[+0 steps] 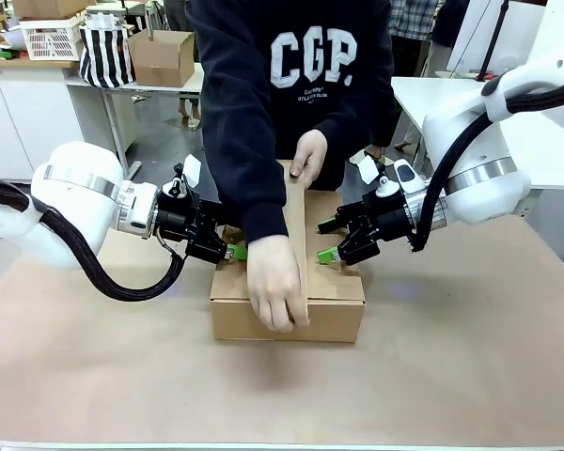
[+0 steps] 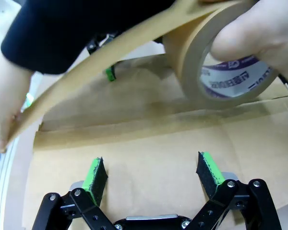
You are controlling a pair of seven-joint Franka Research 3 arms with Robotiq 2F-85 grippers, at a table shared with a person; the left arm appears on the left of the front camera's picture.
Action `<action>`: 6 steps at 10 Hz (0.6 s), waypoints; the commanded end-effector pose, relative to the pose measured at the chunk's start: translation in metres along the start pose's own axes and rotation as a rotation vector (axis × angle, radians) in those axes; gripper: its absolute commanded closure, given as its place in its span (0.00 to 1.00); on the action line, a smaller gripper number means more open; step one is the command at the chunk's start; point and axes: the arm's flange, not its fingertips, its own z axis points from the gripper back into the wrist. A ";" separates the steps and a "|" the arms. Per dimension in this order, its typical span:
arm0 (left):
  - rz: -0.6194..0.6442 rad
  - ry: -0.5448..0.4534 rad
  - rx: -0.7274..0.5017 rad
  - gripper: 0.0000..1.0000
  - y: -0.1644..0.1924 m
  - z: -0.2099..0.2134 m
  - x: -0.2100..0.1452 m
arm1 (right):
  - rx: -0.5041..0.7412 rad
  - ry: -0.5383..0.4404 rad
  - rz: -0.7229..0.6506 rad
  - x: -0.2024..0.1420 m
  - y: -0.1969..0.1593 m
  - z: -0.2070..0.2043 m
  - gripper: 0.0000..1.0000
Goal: Pack the gift set into the box.
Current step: Press and hold the closed box until the human finishes sealing it.
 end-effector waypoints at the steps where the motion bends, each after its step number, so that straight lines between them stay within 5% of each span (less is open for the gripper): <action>1: -0.009 -0.006 0.002 0.00 -0.001 0.000 -0.004 | -0.004 0.006 -0.001 -0.004 0.003 0.000 0.00; 6: -0.009 -0.006 0.002 0.00 -0.001 0.000 -0.004 | -0.004 0.006 -0.001 -0.004 0.003 0.000 0.00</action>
